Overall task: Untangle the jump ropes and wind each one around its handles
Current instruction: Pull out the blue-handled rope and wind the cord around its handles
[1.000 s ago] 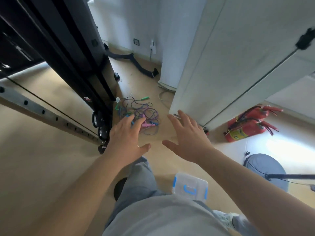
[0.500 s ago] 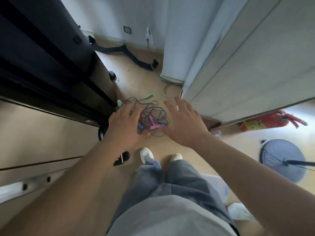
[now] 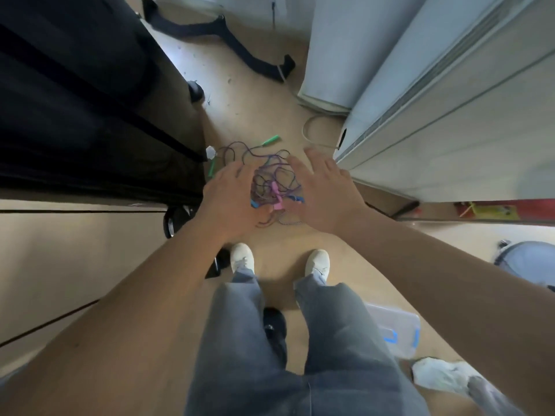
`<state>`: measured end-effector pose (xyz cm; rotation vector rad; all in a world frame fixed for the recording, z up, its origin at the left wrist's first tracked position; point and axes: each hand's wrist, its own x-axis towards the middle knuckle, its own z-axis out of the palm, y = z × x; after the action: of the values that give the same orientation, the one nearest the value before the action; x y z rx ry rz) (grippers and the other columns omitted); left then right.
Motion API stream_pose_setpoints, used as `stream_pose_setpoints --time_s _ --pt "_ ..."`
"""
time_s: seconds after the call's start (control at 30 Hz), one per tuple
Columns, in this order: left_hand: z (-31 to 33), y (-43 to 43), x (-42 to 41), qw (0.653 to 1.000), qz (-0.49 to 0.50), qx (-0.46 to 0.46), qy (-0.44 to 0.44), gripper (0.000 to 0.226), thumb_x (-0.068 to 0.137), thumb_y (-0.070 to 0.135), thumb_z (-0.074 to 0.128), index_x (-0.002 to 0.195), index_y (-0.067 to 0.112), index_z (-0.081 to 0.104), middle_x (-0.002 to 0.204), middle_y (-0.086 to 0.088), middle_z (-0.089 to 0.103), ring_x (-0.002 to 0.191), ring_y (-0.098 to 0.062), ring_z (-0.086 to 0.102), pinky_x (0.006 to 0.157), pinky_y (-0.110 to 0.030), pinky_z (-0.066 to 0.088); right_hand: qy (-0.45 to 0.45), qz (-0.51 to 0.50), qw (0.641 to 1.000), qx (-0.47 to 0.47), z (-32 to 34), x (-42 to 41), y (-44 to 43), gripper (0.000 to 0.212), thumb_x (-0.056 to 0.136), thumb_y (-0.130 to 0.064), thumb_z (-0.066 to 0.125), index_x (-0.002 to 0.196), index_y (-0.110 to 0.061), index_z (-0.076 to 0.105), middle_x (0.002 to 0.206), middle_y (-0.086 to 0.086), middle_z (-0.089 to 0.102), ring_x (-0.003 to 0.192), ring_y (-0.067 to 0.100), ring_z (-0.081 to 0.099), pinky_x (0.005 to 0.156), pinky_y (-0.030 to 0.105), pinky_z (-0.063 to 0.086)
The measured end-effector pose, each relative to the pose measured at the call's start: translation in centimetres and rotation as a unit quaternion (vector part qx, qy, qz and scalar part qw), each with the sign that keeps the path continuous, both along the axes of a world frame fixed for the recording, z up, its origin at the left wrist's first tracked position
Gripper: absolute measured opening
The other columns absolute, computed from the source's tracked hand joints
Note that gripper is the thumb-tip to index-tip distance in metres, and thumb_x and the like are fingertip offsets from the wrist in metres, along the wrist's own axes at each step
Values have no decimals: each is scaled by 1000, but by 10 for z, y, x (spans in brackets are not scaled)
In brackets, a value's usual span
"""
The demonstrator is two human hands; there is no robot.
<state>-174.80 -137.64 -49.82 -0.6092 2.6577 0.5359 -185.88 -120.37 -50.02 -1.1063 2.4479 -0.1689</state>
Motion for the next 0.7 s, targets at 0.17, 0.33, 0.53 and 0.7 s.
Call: stream_pose_setpoints --time_s 0.17,0.33,0.53,0.7 --pt "-125 -29 -18 999 -16 17 -30 91 73 59 73 149 29 33 147 -5 39 136 -26 38 103 -45 40 -22 -24 999 8 -129 -7 -30 88 79 -71 59 151 -32 27 157 10 31 141 33 35 108 52 39" --pt "-261 -49 -23 998 -27 48 -40 91 73 51 77 149 30 31 151 -8 34 138 -30 33 103 -46 42 -52 -25 998 13 -265 -5 -43 86 86 -61 56 157 -32 19 159 8 28 144 32 31 112 52 35" --pt "-414 -55 -28 994 -27 63 -83 82 75 53 72 145 30 37 144 -7 37 131 -30 39 104 -45 42 -55 -40 997 46 -425 -13 -57 94 79 -73 55 156 -32 21 152 6 36 133 31 43 101 52 44" --pt "-510 -55 -41 987 -20 116 -107 98 61 65 64 147 26 38 141 -11 41 129 -34 42 105 -46 42 -45 -35 998 40 -530 -23 -64 90 83 -68 57 156 -33 18 151 3 37 136 28 39 102 45 40"
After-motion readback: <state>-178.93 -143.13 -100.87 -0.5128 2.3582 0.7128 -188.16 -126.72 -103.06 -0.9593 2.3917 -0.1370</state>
